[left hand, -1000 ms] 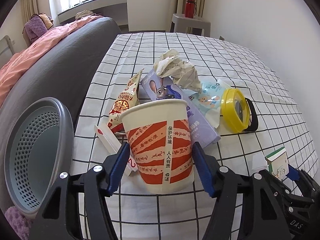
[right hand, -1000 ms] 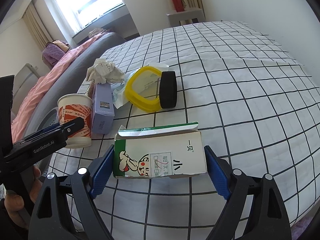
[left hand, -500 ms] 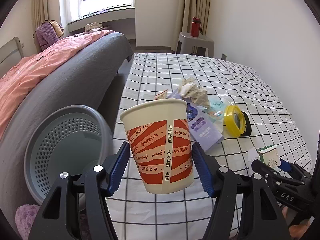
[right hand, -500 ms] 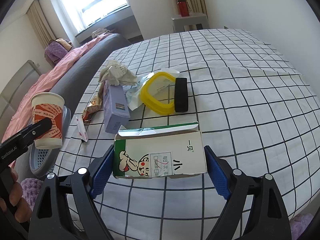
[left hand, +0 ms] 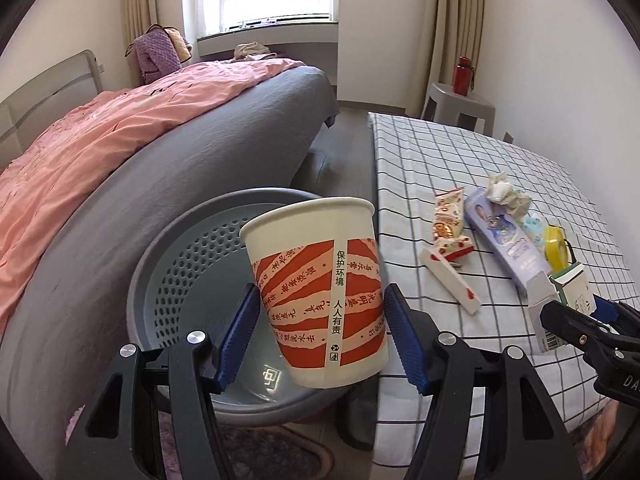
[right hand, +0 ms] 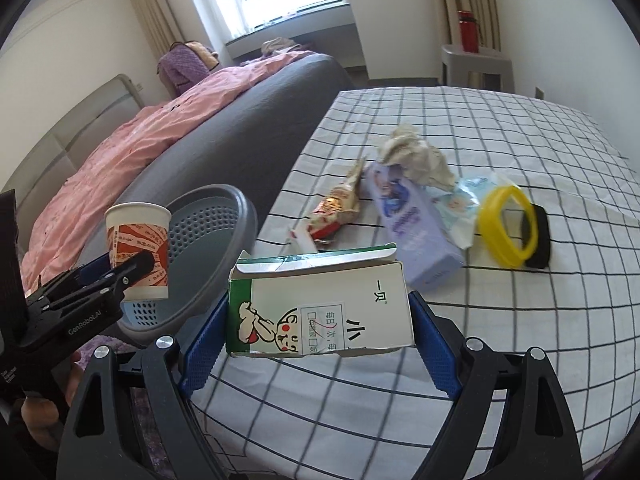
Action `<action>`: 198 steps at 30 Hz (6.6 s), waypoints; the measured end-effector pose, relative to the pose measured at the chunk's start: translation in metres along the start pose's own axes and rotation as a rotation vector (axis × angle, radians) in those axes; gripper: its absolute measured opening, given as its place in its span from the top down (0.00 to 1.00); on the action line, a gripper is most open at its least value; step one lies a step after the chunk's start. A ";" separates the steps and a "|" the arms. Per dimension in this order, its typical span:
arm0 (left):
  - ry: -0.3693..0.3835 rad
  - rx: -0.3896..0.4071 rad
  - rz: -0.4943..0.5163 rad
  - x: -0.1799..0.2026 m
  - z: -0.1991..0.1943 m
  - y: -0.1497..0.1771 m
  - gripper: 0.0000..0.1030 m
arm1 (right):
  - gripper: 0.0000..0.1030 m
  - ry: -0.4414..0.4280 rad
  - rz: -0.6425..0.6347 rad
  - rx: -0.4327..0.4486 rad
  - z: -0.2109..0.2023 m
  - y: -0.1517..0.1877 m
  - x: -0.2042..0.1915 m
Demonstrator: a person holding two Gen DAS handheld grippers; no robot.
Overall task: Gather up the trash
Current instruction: 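Carry cup and carton over the grey basket and open both tools, then move the left tool back to the white stick packet on the sheet, then close the left tool on the white stick packet and lift it, then grasp the black roll with the right tool while the left holds the packet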
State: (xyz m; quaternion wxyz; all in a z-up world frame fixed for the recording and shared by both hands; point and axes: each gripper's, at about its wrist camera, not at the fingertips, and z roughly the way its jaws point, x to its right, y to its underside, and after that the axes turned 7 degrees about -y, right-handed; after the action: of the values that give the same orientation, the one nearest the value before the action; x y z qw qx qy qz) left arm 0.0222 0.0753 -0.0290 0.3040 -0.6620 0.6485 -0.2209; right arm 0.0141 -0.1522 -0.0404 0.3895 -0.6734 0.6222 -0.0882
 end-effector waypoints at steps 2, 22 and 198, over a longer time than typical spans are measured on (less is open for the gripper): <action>-0.027 -0.009 -0.015 -0.018 0.007 0.001 0.40 | 0.19 -0.025 -0.027 -0.016 0.015 -0.008 -0.015; -0.086 -0.096 -0.119 -0.104 0.077 0.002 0.40 | 0.19 -0.141 -0.161 -0.155 0.126 -0.040 -0.106; 0.054 -0.109 0.150 0.157 0.019 -0.018 0.82 | 0.82 0.148 0.142 -0.033 -0.006 -0.026 0.198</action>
State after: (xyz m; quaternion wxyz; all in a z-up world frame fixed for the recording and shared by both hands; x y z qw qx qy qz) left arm 0.0575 -0.0792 -0.0465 0.2658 -0.6208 0.7153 -0.1797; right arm 0.0718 -0.3368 -0.0922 0.3366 -0.6255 0.6968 -0.0994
